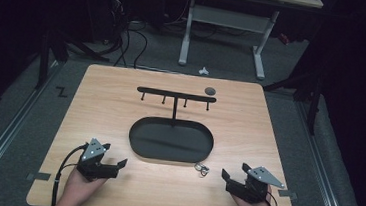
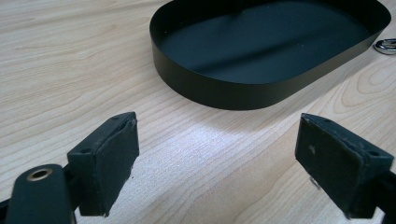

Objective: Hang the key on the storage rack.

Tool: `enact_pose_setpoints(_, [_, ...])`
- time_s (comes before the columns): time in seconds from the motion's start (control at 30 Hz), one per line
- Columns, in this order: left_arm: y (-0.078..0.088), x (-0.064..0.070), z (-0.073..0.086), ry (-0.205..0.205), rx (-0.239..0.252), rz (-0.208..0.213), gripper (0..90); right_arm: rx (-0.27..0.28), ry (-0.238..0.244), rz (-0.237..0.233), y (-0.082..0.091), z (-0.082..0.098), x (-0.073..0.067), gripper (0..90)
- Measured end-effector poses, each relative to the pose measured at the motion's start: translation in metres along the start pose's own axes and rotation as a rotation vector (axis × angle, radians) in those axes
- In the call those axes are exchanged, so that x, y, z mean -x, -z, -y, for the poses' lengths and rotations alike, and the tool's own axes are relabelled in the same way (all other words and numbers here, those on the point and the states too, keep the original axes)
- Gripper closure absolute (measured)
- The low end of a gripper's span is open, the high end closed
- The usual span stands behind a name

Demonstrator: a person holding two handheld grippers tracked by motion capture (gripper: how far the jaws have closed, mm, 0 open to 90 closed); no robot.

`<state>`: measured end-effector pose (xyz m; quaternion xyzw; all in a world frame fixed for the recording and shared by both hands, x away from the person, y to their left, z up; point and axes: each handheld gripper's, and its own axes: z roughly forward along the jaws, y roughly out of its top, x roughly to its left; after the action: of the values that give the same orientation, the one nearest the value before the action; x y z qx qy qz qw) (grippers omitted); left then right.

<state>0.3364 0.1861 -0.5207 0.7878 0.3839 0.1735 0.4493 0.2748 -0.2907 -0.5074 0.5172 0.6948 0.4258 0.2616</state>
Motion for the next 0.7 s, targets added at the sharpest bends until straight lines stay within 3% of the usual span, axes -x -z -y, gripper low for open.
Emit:
enact_pose_setpoints(0.43, [0.0,-0.001,0.0,-0.003,0.001,0.003,14.3,-0.087,0.083,-0.047,-0.011,-0.001,-0.038,15.5])
enact_pose_setpoints(0.7, [-0.001,-0.002,0.0,-0.002,0.002,0.003,14.3,-0.12,0.12,-0.07,-0.018,0.002,-0.054,15.9])
